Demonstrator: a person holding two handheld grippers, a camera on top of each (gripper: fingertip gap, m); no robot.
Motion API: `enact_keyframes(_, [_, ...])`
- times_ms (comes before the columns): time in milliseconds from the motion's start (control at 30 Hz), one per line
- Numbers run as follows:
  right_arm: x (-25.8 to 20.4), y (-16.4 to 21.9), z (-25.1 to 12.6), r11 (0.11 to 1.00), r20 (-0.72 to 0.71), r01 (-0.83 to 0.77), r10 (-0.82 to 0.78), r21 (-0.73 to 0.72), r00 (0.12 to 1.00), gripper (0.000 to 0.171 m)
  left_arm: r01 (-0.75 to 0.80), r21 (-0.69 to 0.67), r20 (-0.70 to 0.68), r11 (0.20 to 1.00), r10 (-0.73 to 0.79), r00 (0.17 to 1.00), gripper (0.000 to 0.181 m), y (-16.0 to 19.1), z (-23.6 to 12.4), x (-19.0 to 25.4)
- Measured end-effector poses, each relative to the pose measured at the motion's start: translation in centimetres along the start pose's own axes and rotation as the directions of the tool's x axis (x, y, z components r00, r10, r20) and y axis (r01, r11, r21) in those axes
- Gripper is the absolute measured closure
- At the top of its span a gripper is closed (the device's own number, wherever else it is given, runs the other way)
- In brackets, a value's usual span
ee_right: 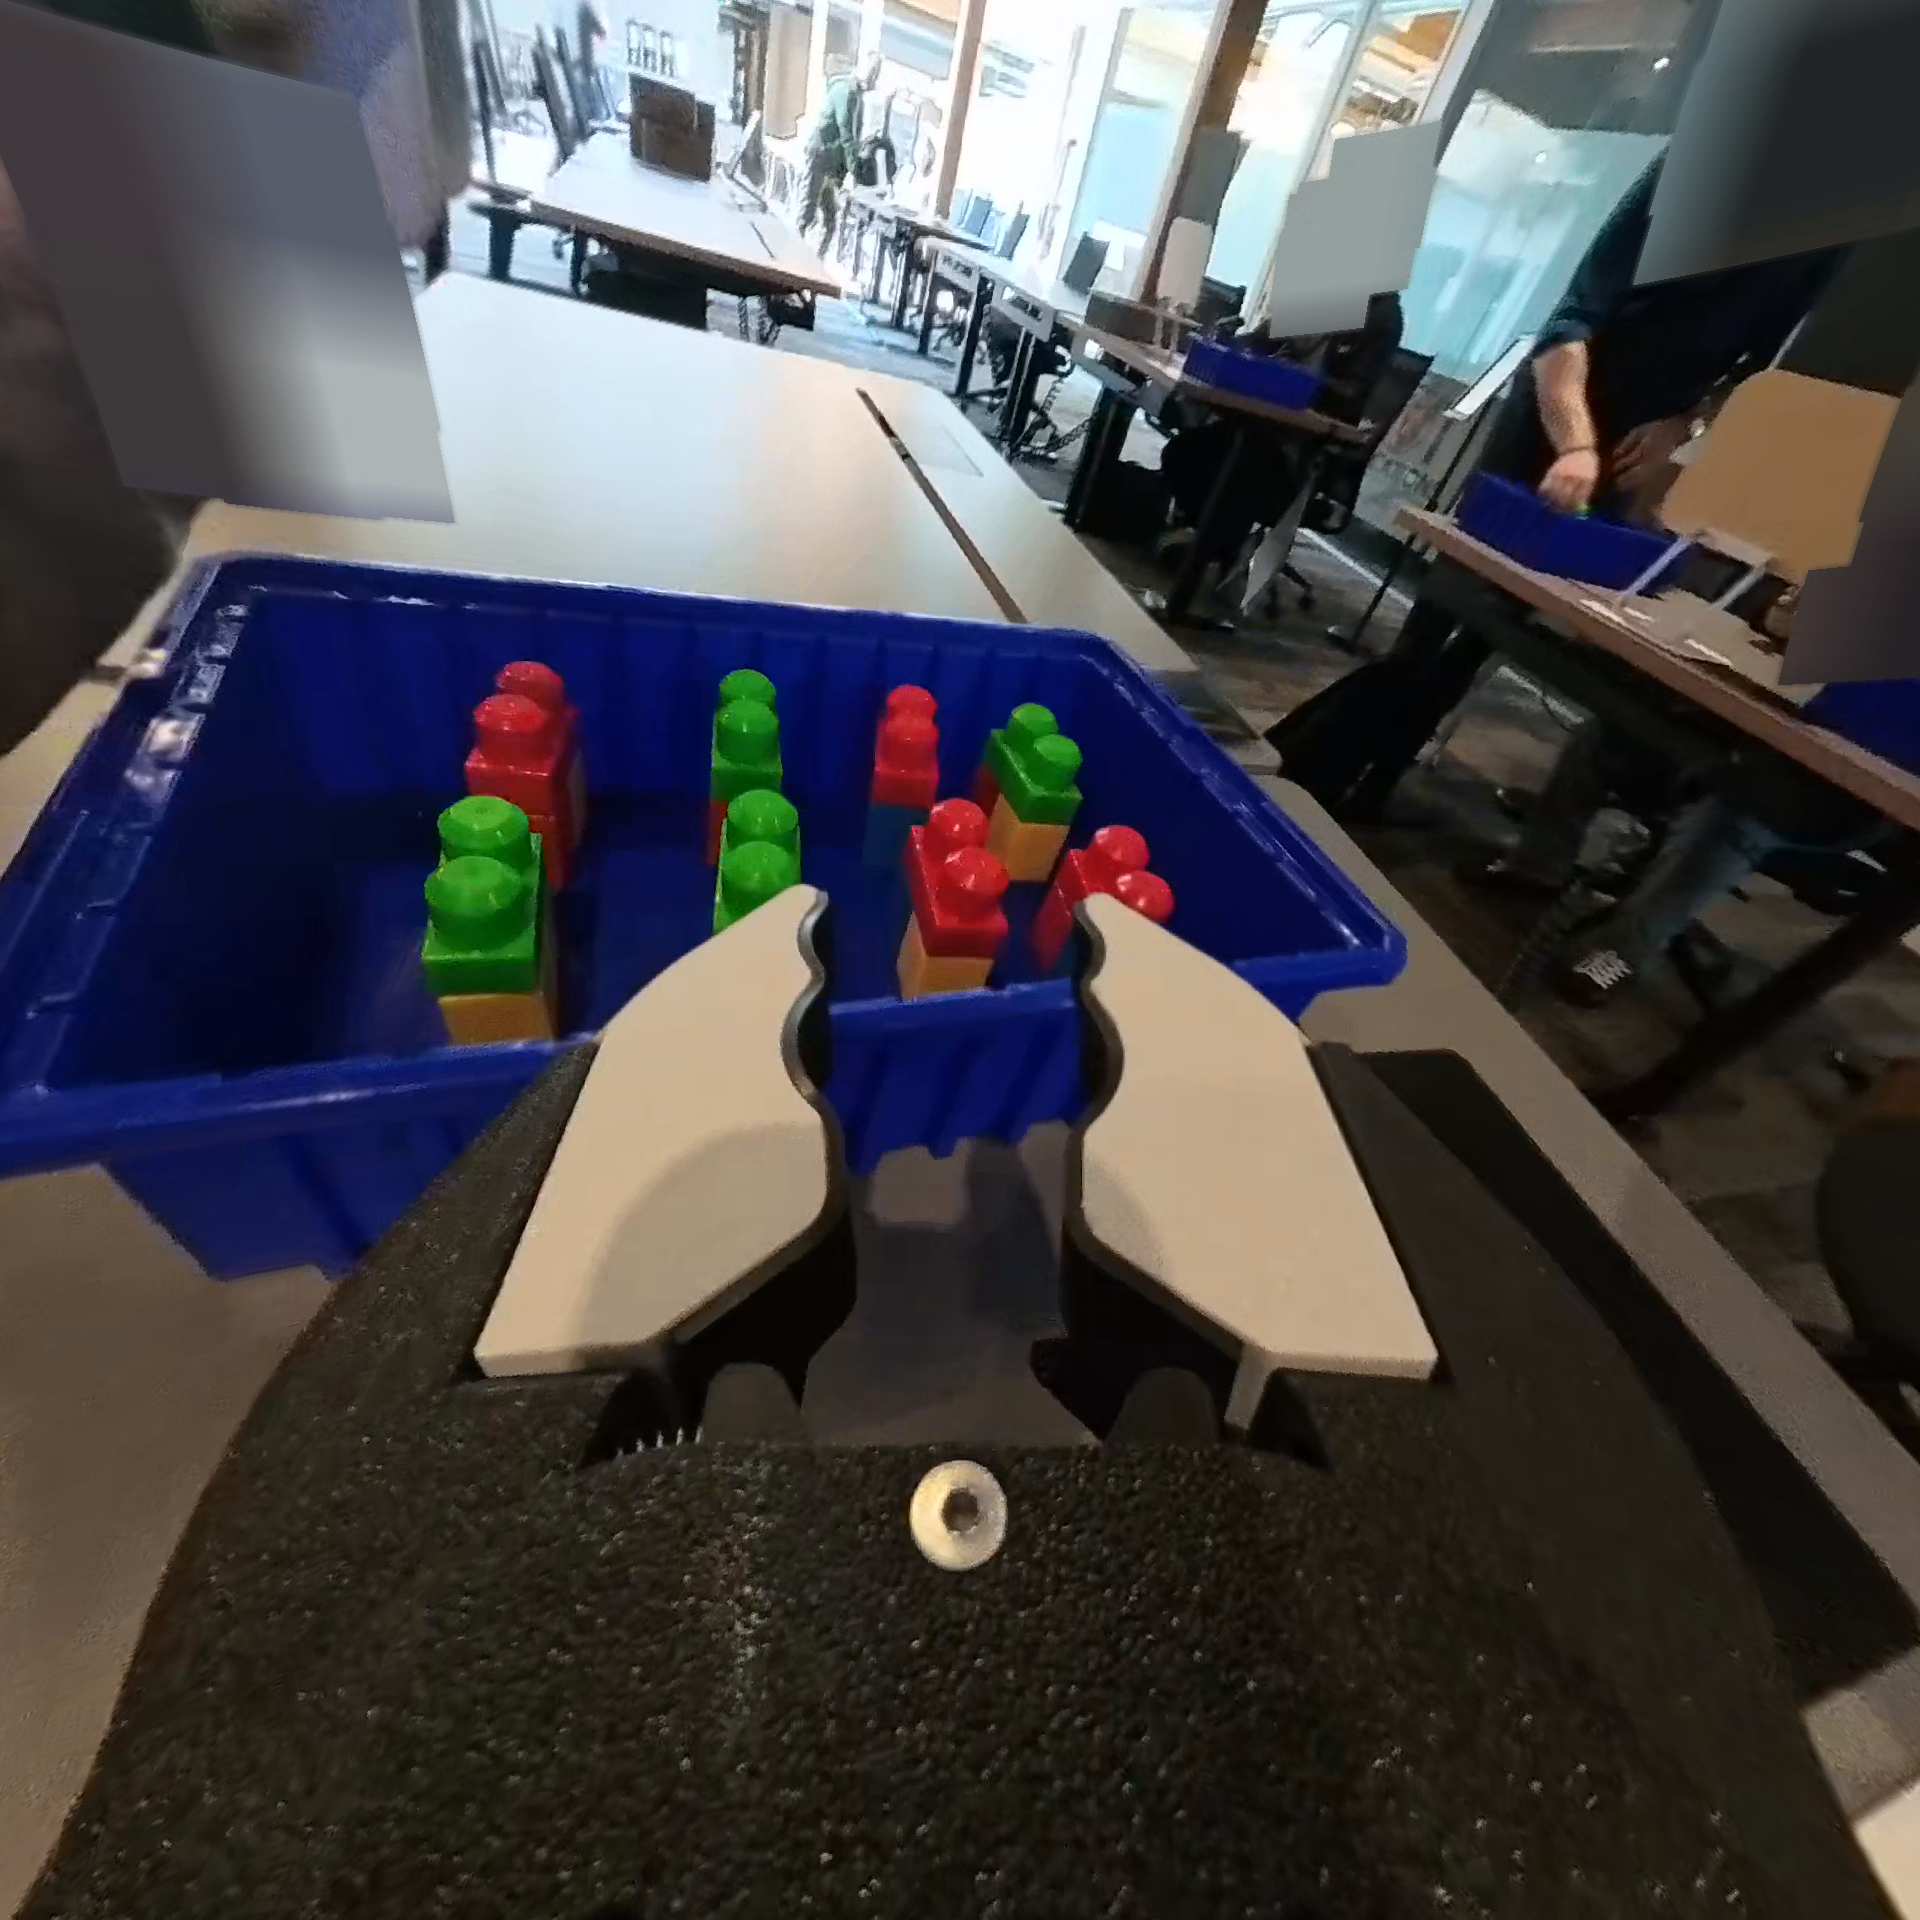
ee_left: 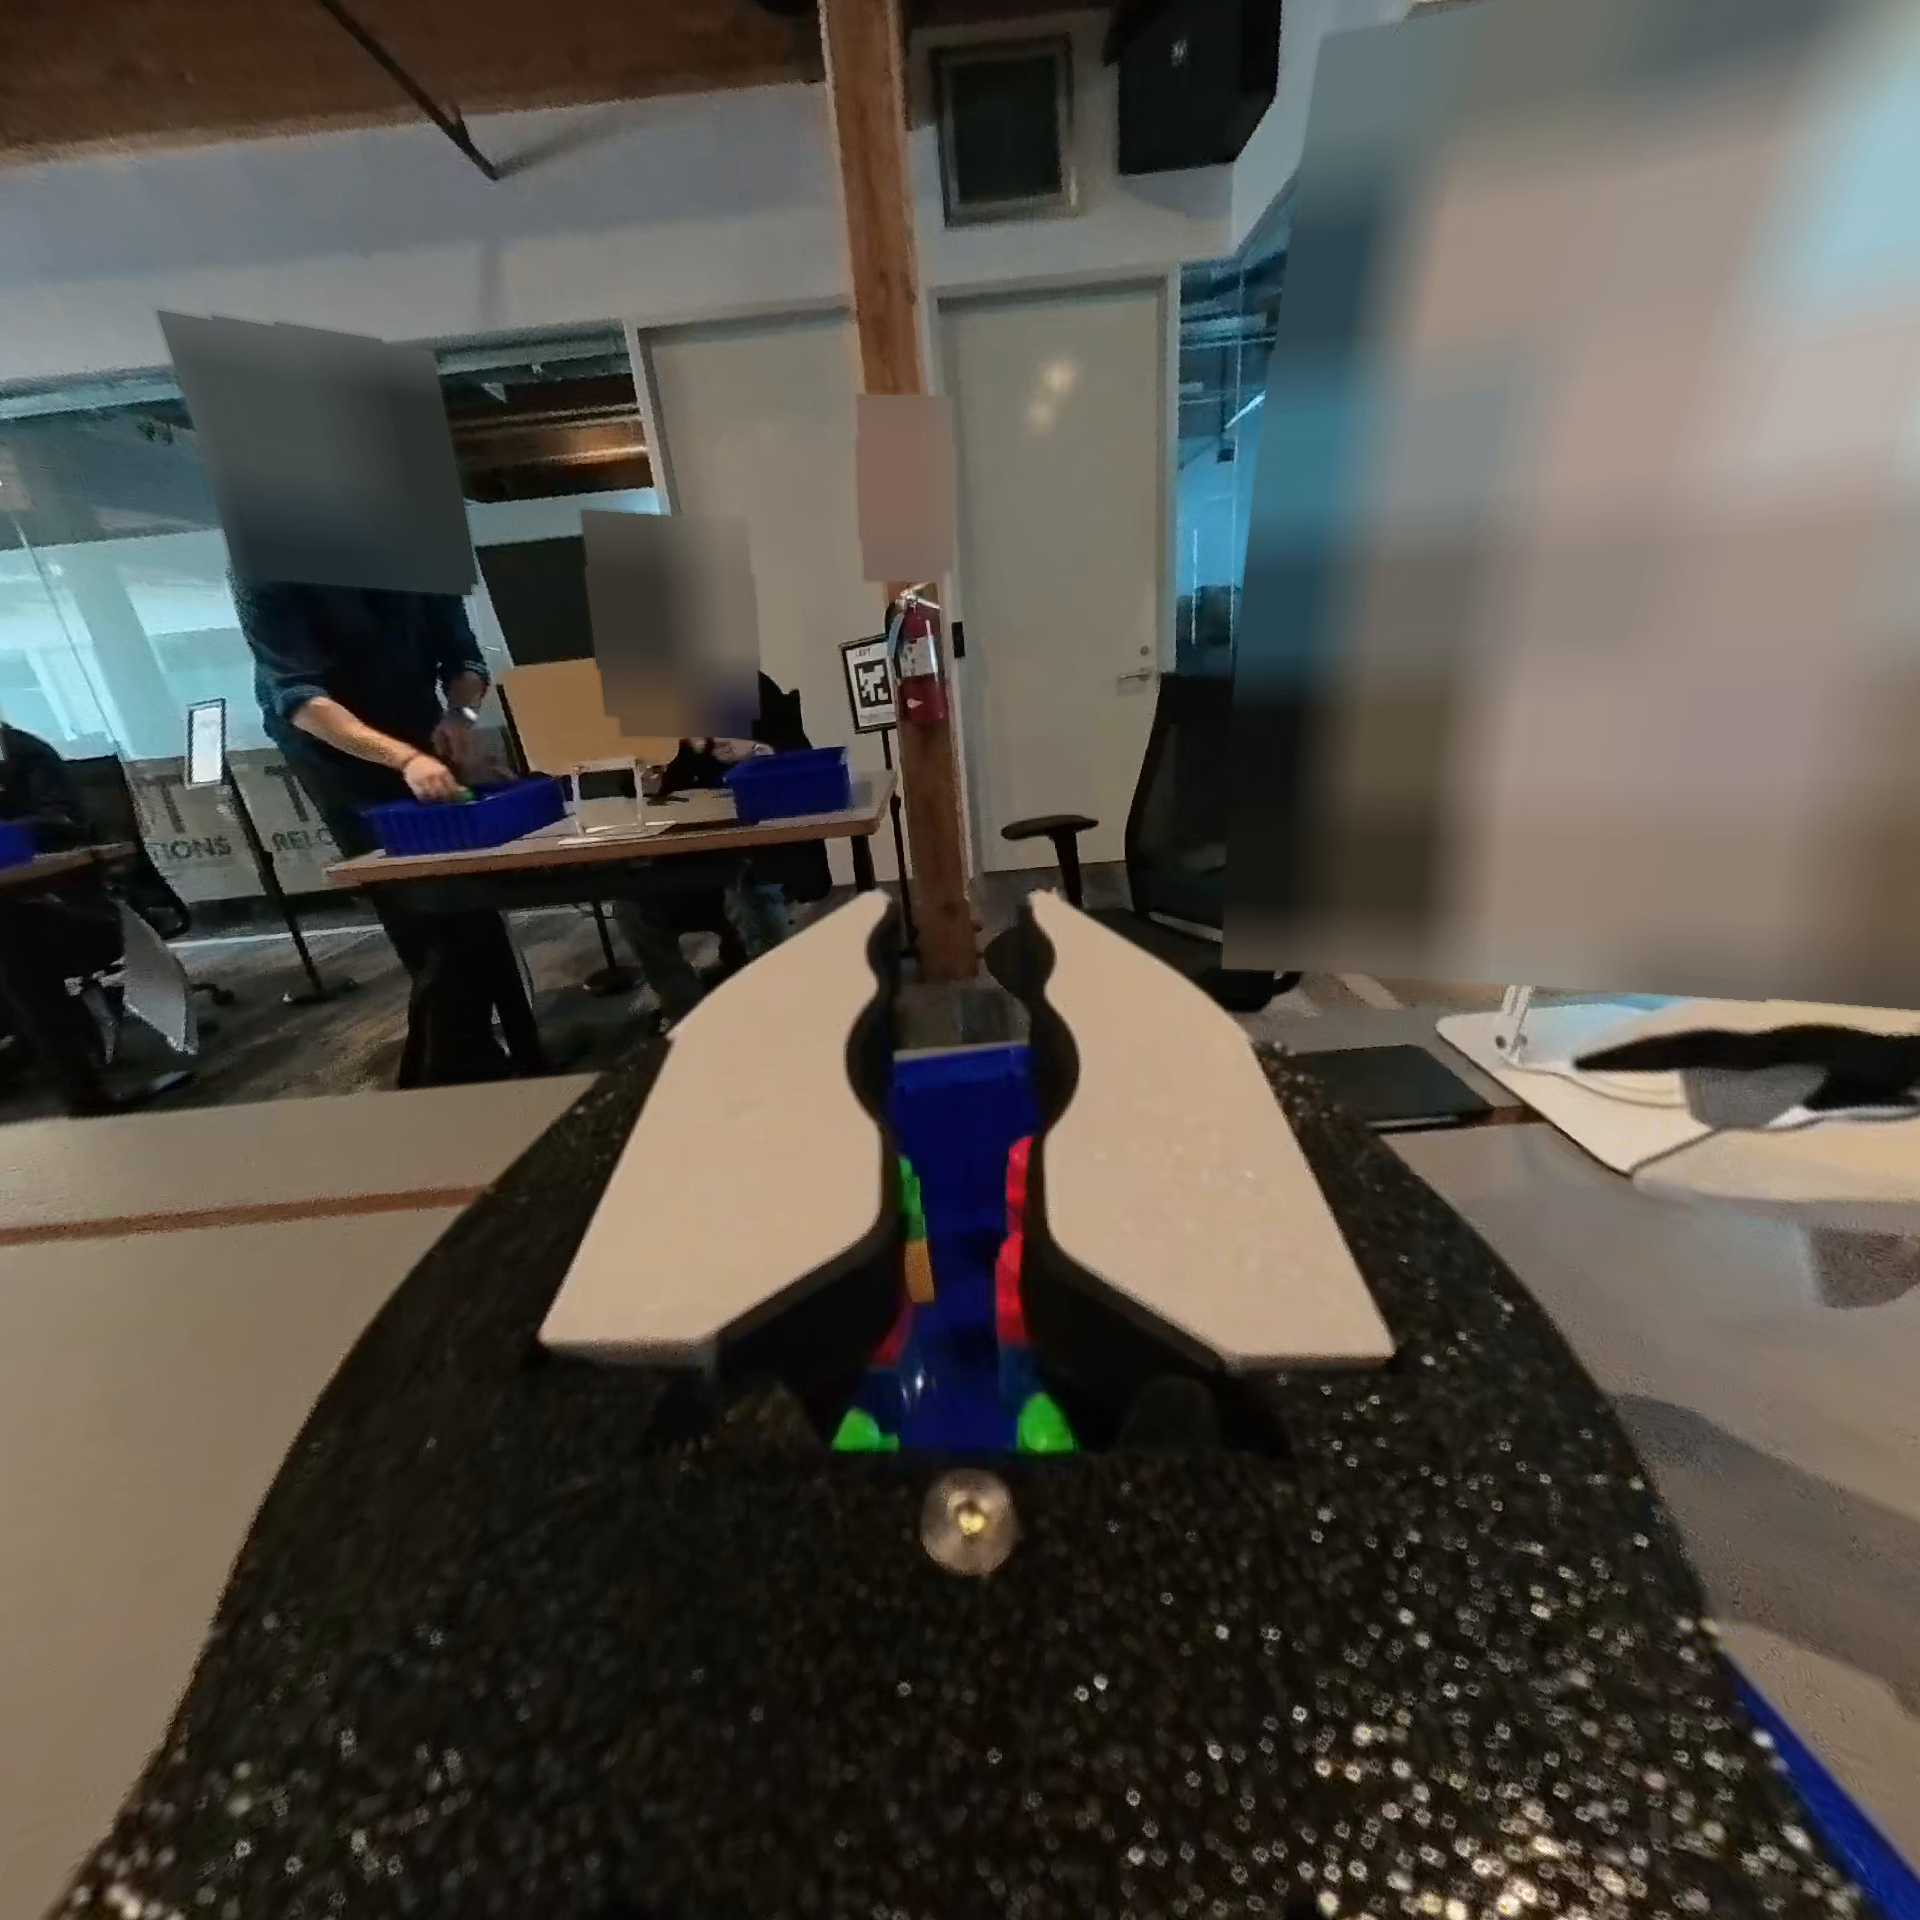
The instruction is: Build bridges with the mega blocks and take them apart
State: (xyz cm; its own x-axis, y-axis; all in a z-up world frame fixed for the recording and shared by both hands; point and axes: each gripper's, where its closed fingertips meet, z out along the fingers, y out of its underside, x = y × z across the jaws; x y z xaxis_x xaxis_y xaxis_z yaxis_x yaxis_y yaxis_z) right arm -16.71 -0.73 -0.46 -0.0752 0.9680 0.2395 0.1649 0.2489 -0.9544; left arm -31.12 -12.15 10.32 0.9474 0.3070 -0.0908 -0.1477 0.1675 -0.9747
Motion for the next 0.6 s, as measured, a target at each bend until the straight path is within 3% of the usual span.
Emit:
enact_keyframes(100, [0.1,-0.4,1.6,0.999,0.018,0.002,-0.002,-0.04,1.0,0.128,0.018,-0.097,-0.074,0.995,-0.025,0.997,0.16,-0.3,2.1,0.1])
enact_keyframes(267, [0.1,0.1,3.1,0.995,0.018,-0.002,0.004,-0.099,1.0,0.128,0.041,-0.276,-0.204,0.96,-0.1,0.974,0.158,2.9,3.3,1.6])
enact_keyframes(433, [1.1,1.4,4.2,0.986,0.036,0.003,0.003,-0.164,0.999,0.128,0.009,-0.33,-0.168,0.944,-0.068,0.983,0.159,4.4,3.2,-0.1])
enact_keyframes(600, [3.4,1.6,6.7,0.964,0.066,0.06,-0.045,-0.259,0.997,0.127,0.028,-0.3,-0.157,0.954,-0.078,0.985,0.159,4.3,2.5,-1.8])
